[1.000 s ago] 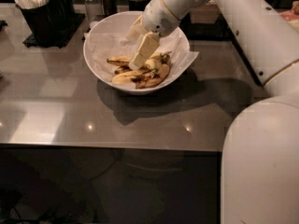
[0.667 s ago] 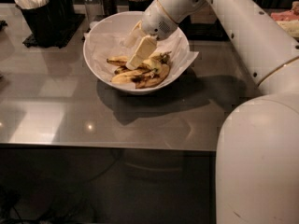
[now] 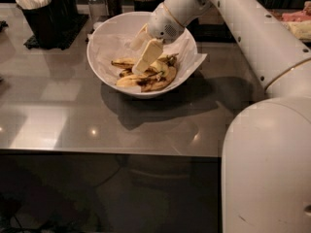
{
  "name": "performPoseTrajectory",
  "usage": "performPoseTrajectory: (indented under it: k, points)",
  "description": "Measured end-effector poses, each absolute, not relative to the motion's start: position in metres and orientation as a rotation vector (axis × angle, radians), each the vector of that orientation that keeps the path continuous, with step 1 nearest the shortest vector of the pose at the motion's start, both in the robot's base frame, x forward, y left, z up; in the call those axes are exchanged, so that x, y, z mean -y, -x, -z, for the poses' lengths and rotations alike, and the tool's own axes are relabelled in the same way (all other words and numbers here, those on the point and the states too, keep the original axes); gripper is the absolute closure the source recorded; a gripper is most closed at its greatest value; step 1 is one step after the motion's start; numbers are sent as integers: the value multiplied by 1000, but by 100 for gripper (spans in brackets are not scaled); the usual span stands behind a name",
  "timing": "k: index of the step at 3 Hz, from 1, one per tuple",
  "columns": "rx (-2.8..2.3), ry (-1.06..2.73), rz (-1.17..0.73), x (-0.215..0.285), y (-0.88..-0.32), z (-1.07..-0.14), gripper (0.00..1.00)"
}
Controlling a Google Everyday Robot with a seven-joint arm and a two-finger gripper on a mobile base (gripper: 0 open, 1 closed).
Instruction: Pick banana from white bowl
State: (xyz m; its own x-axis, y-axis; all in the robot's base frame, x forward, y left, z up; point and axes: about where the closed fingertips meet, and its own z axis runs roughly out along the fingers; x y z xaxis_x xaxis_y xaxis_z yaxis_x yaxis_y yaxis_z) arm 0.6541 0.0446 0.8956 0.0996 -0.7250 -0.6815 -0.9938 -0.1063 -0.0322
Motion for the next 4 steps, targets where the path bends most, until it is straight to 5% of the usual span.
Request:
performPoseTrajectory:
  k: [1,4]
  points:
    - [-1686,1889,-723,-45,-655,-890,37]
    - [-1710,1884,-809,-45,-656,-867,35]
